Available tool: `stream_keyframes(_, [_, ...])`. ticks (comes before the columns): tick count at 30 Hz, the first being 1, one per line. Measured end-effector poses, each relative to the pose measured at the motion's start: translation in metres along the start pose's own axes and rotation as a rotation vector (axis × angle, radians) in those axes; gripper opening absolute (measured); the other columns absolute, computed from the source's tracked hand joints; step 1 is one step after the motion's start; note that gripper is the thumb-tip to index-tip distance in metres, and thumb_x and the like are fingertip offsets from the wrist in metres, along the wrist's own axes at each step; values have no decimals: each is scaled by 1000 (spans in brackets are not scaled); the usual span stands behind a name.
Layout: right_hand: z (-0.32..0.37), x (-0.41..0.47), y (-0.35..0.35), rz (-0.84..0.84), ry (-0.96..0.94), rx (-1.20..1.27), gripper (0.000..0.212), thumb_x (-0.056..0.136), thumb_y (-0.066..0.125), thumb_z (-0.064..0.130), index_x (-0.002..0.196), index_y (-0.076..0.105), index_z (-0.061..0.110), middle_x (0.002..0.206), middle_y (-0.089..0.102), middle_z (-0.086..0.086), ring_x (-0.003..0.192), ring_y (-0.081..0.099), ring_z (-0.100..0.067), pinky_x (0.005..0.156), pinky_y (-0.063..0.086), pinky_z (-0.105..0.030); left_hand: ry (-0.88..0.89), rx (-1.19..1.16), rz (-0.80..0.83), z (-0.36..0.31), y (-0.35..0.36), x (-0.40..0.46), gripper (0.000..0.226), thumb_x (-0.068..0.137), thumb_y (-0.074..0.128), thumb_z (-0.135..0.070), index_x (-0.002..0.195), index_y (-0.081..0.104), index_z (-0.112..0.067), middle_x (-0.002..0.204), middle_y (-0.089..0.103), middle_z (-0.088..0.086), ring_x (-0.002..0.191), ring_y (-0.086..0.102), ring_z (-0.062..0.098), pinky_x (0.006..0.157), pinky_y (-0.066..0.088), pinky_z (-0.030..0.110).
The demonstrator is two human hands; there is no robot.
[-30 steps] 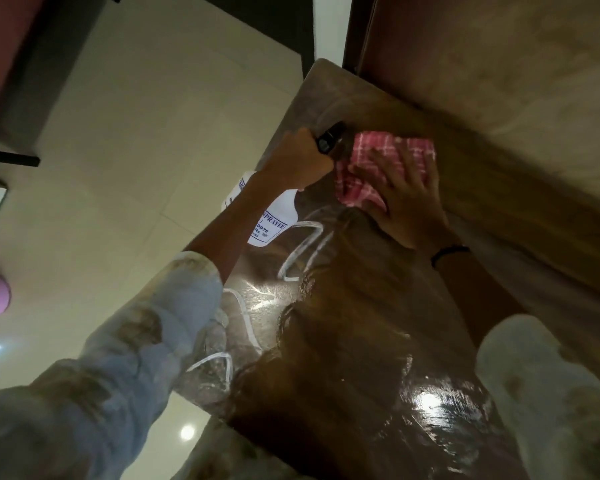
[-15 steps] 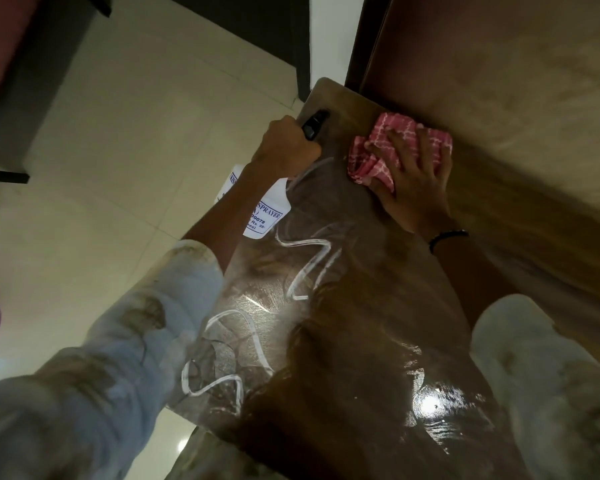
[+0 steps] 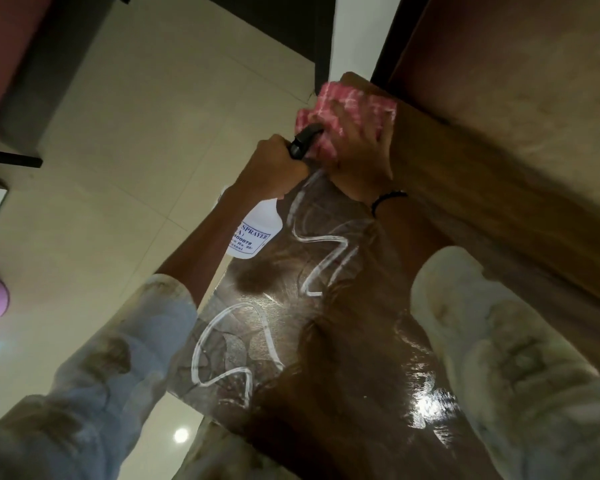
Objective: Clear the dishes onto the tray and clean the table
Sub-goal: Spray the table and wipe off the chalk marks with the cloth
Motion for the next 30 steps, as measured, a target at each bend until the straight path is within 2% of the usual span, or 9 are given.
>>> stream_keyframes(2, [9,-24,3,-5,-155,6,58,92,28,57,140,45,29,155,30,-4,145,15,-37,110,3,-65,-1,-26,21,4,2,-10,26,76,62,-15,88,64,9,62,58,12,39,52,17,44,45,25])
stream_keyframes(4, [-5,-54,7,-6,-189,-16,56,93,30,58,141,41,33,154,32,-3,144,18,-37,110,6,-63,-18,-32,32,11,4,-20,22,76,61,-11,86,63,8,56,55,8,31,49,8,41,43,23])
stream_keyframes(8, [-58,-71,2,28,54,-33,64,91,25,65,146,32,34,157,24,-4,145,12,-38,111,3,-64,-37,-8,46,32,10,-40,18,81,60,-14,88,61,3,55,55,7,34,52,10,43,44,24])
stream_keyframes(12, [-37,-26,-3,-8,258,23,67,93,34,63,150,25,27,159,19,-7,145,9,-41,110,-2,-65,-71,29,28,61,13,-60,25,77,59,-16,91,61,4,60,57,7,48,56,22,52,49,34])
stream_keyframes(17, [50,-38,15,-60,-91,-13,52,95,36,52,143,39,32,153,34,-8,142,21,-42,108,5,-70,-81,52,27,79,11,-81,19,76,58,-15,82,60,3,58,56,10,46,54,25,51,47,35])
stream_keyframes(21, [47,-95,26,-43,-183,-38,53,94,32,57,143,35,37,151,37,-4,142,23,-38,109,7,-64,-79,73,57,86,20,-100,15,79,57,-12,84,62,1,58,54,8,43,47,18,45,36,27])
stream_keyframes(26, [-14,-112,21,-48,120,-21,58,93,35,62,145,33,35,157,26,-3,145,13,-37,111,2,-62,-68,46,198,85,54,-121,15,77,55,-9,83,61,4,55,50,13,41,41,17,46,32,26])
stream_keyframes(28, [-17,-116,22,-44,158,-23,60,93,37,62,146,33,33,158,24,-3,146,11,-37,111,0,-61,-67,62,221,84,65,-127,23,71,54,-12,86,61,4,55,52,14,41,43,18,46,34,27])
stream_keyframes(30, [-20,-121,23,-40,149,-26,60,93,38,61,146,33,34,158,23,-3,146,9,-37,112,0,-61,-77,74,226,84,72,-133,12,70,55,-7,75,58,4,52,50,7,42,44,18,46,34,24])
Point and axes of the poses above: each hand's wrist, its own x-axis towards the middle knuckle, its own y-axis out of the palm, z = x × y, the point moved 6 cm from there along x, towards the middle knuckle
